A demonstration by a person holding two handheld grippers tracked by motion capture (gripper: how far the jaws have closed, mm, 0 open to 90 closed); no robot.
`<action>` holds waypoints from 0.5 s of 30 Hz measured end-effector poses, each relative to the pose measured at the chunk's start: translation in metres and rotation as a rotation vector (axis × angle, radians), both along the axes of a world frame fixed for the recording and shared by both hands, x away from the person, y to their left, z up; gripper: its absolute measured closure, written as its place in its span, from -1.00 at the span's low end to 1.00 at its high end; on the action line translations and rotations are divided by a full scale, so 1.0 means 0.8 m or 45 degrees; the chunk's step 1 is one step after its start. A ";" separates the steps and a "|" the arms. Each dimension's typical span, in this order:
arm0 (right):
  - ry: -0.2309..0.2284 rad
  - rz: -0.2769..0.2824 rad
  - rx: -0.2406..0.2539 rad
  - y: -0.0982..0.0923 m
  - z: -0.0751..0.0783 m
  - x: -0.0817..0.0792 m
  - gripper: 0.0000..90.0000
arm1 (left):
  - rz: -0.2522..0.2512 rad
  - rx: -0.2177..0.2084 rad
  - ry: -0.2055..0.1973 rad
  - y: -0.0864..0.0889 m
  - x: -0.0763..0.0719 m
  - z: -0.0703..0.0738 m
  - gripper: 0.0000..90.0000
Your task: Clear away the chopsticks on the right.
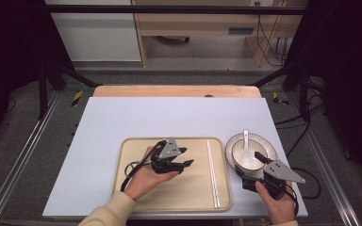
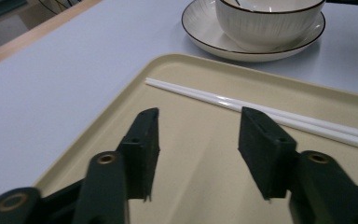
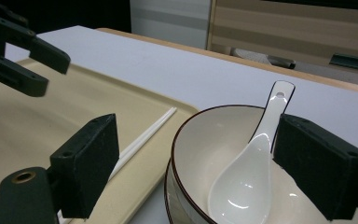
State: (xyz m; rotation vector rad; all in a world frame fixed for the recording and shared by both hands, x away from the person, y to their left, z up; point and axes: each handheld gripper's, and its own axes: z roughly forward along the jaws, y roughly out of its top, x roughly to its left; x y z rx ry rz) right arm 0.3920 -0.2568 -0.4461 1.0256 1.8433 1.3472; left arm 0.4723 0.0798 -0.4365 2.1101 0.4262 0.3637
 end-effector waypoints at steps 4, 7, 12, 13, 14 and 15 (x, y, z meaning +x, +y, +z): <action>-0.007 0.007 0.002 0.001 0.000 -0.001 -0.71 | 0.031 -0.042 -0.036 0.027 -0.011 0.006 -0.25; -0.008 0.009 0.002 0.002 0.001 -0.001 -0.74 | 0.052 -0.060 -0.066 0.043 -0.018 0.007 -0.40; -0.009 0.021 0.005 0.006 0.001 -0.001 -0.80 | 0.110 -0.117 -0.115 0.089 -0.033 0.009 -0.74; -0.009 0.021 0.005 0.006 0.001 -0.001 -0.80 | 0.110 -0.117 -0.115 0.089 -0.033 0.009 -0.76; -0.015 0.026 -0.008 0.007 0.001 -0.001 -0.82 | 0.130 -0.132 -0.131 0.105 -0.038 0.009 -0.80; -0.015 0.026 -0.008 0.007 0.001 -0.001 -0.82 | 0.130 -0.132 -0.131 0.105 -0.038 0.009 -0.82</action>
